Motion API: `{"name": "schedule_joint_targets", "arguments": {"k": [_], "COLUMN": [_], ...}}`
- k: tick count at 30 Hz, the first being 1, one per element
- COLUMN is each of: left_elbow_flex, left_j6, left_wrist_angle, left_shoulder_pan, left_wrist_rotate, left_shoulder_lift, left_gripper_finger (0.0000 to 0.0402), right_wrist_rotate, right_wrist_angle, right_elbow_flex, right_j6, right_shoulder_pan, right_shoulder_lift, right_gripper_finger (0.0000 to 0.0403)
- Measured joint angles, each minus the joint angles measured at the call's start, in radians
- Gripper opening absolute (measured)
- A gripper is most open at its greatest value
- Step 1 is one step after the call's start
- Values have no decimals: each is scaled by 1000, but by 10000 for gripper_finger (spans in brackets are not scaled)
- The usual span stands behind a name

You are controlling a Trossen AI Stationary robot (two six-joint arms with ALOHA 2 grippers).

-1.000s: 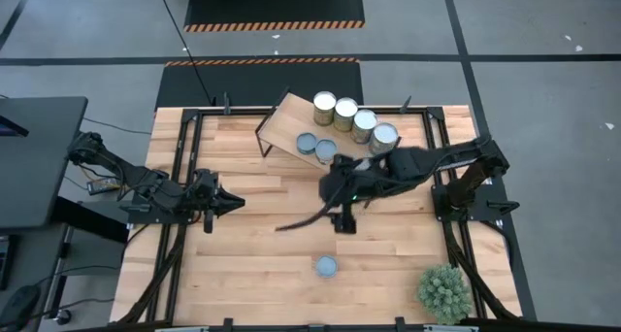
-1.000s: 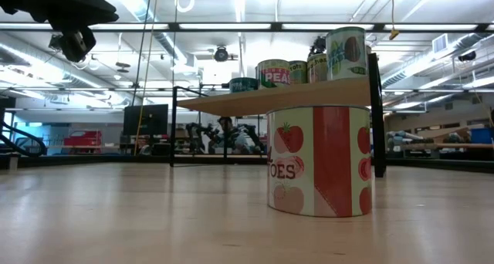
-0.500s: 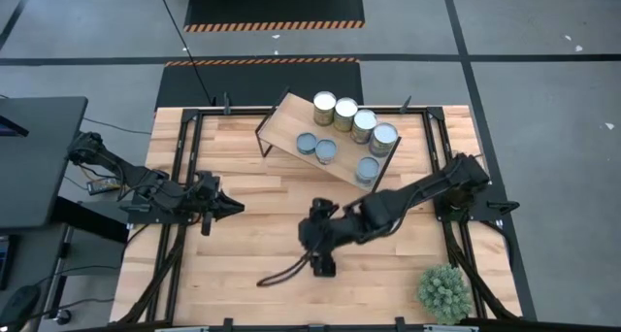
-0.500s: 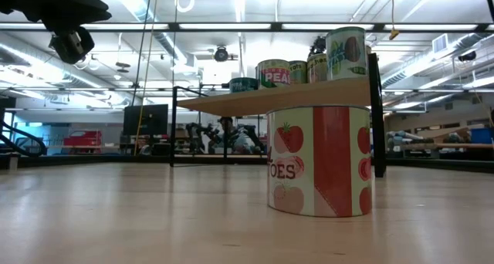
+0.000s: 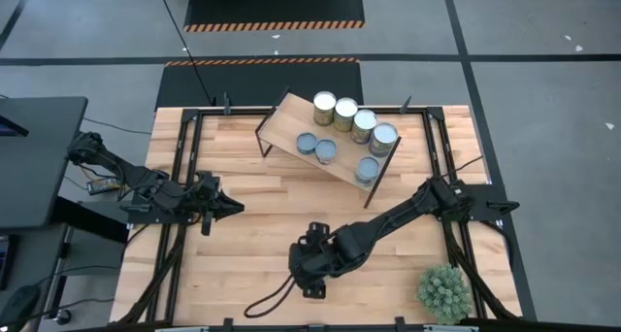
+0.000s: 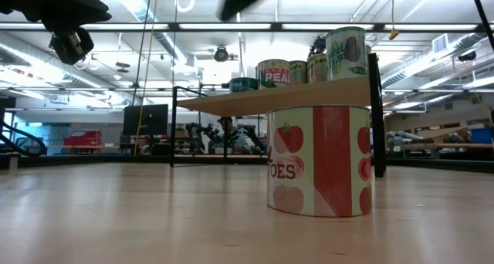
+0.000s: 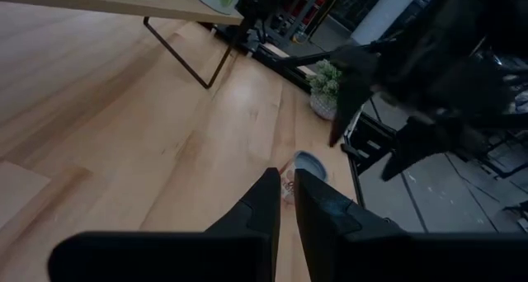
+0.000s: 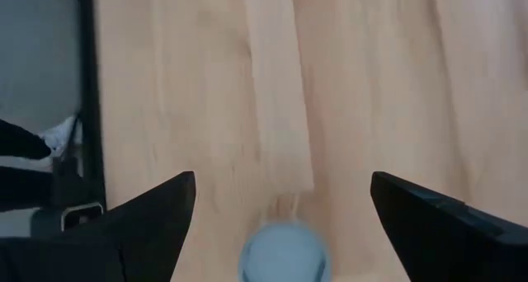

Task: Pick and place cans onto a shelf
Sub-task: Put the canned tomatoes on the shelf

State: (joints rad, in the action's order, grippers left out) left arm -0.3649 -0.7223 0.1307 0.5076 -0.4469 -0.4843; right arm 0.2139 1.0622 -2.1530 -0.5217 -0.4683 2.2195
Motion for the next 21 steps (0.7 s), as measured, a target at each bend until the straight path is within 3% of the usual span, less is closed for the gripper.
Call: {"name": "schedule_joint_targets", "arguments": {"k": [12, 21], "left_elbow_flex": [0, 0], "left_j6": [1, 1], "left_wrist_angle": [19, 33], "left_shoulder_pan": [0, 0], "left_wrist_rotate": [0, -1], "left_shoulder_lift": [0, 0], "left_gripper_finger": [43, 43], "right_wrist_rotate": [-46, -12], "right_wrist_angle": [148, 207], "right_elbow_flex": [0, 19], "right_j6": [-386, -525], "right_shoulder_pan": [-17, -19], "right_shoulder_lift": [56, 76], "right_gripper_finger": [399, 399]}}
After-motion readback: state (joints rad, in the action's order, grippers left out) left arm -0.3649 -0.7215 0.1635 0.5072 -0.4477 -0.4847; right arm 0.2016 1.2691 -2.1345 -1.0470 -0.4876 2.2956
